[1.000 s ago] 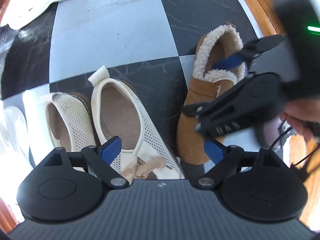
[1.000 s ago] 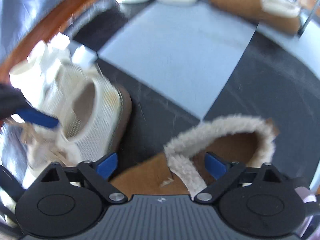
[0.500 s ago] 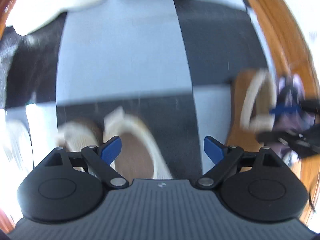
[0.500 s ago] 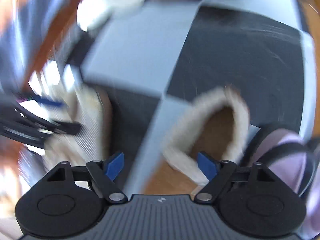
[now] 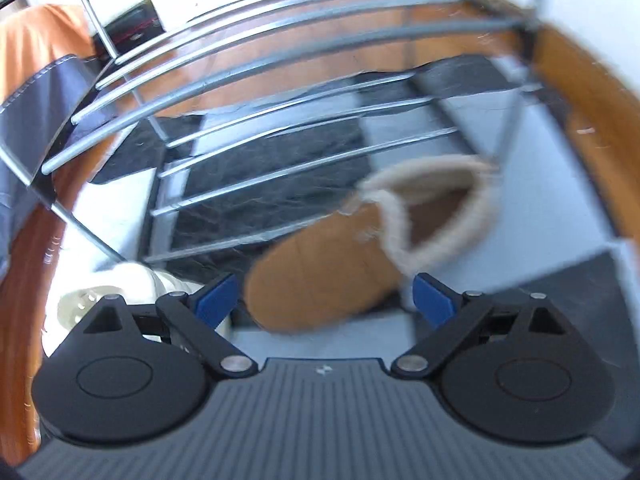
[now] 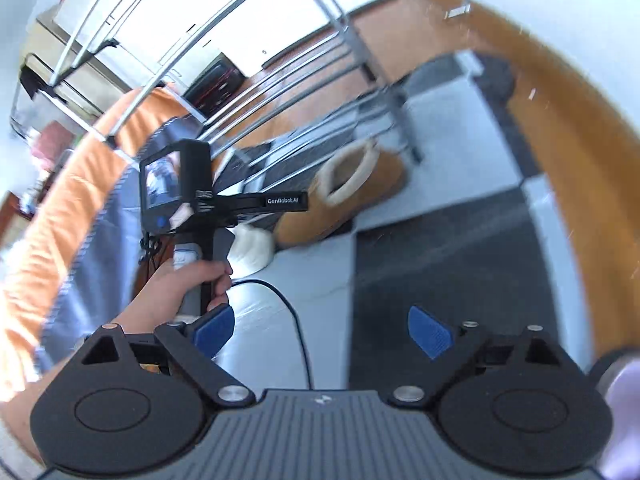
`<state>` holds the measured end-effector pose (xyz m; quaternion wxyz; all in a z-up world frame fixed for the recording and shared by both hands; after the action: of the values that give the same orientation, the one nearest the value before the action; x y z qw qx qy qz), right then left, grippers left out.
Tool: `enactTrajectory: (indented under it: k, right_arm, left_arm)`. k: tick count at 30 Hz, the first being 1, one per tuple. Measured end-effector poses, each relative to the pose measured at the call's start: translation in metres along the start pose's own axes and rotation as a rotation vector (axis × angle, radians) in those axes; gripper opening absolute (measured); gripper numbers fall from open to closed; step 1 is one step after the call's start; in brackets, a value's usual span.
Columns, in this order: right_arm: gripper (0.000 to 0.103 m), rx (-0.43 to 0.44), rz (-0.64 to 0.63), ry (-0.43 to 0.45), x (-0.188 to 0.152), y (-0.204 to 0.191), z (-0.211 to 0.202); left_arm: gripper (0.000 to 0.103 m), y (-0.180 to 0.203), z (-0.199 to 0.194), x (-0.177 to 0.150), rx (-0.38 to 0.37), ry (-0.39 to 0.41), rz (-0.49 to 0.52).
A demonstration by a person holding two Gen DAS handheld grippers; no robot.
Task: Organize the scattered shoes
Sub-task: 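Grasp the second brown slipper by its heel with the left tool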
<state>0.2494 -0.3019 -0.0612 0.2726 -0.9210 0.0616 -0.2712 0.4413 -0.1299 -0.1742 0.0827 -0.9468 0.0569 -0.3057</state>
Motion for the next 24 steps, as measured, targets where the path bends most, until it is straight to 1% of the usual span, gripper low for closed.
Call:
enactTrajectory:
  k: [2, 3, 4, 6, 7, 9, 10, 11, 12, 13, 14, 15, 16, 19, 22, 24]
  right_arm:
    - [0.095, 0.041, 0.036, 0.001, 0.010, 0.011, -0.001]
    - [0.095, 0.055, 0.049, -0.005, 0.012, 0.014, 0.000]
    - [0.095, 0.060, 0.057, -0.014, 0.011, 0.017, -0.002]
    - [0.095, 0.036, 0.076, -0.028, 0.011, 0.029, -0.002]
    - [0.095, 0.029, 0.082, -0.024, 0.012, 0.033, -0.002]
    - [0.095, 0.030, 0.106, -0.021, 0.011, 0.041, 0.001]
    - [0.095, 0.035, 0.120, -0.023, 0.011, 0.044, 0.003]
    - [0.095, 0.039, 0.132, -0.029, 0.009, 0.047, 0.006]
    - [0.095, 0.041, 0.143, -0.036, 0.008, 0.050, 0.008]
    - [0.095, 0.040, 0.151, -0.044, 0.005, 0.052, 0.011]
    - [0.095, 0.034, 0.151, -0.051, 0.003, 0.054, 0.013]
    - [0.095, 0.028, 0.149, -0.054, 0.001, 0.055, 0.015]
    - [0.095, 0.019, 0.146, -0.059, -0.002, 0.056, 0.017]
    - [0.095, 0.011, 0.148, -0.078, -0.009, 0.056, 0.021]
    - [0.095, 0.011, 0.150, -0.092, -0.014, 0.054, 0.021]
    - [0.095, 0.009, 0.147, -0.092, -0.016, 0.052, 0.020]
  left_arm:
    - [0.095, -0.003, 0.012, 0.010, -0.059, 0.025, -0.095]
    - [0.095, 0.000, 0.014, 0.014, -0.104, 0.049, -0.124]
    - [0.095, 0.002, 0.017, 0.016, -0.113, 0.048, -0.129]
    - [0.095, 0.008, 0.026, 0.022, -0.126, 0.043, -0.132]
    - [0.095, 0.012, 0.034, 0.026, -0.108, 0.022, -0.117]
    - [0.095, 0.014, 0.050, 0.025, -0.032, -0.026, -0.105]
    - [0.094, 0.014, 0.058, 0.022, 0.011, -0.063, -0.101]
    - [0.090, 0.011, 0.067, 0.012, 0.073, -0.138, -0.102]
    - [0.082, 0.009, 0.073, 0.004, 0.114, -0.194, -0.115]
    - [0.070, 0.007, 0.073, -0.001, 0.097, -0.192, -0.165]
    - [0.065, 0.006, 0.071, -0.005, 0.092, -0.185, -0.192]
    - [0.042, 0.010, 0.067, -0.003, 0.121, -0.161, -0.151]
    - [0.037, 0.013, 0.063, -0.002, 0.142, -0.142, -0.118]
    - [0.031, 0.015, 0.054, -0.006, 0.135, -0.112, -0.092]
    - [0.026, 0.006, 0.042, -0.018, 0.075, -0.065, -0.086]
    - [0.024, -0.001, 0.031, -0.028, 0.046, -0.044, -0.044]
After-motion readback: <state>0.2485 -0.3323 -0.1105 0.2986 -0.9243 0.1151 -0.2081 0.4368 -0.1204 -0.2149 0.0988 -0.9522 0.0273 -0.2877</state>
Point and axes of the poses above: each gripper's, at about its wrist camera, not at the fingertips, and z roughly the way its jaws point, y to its right, x to its top, the point moved 8 cm from there along z, roughly the way its jaws point, and after that the axes turned 6 degrees about z, right-handed, at the moved point
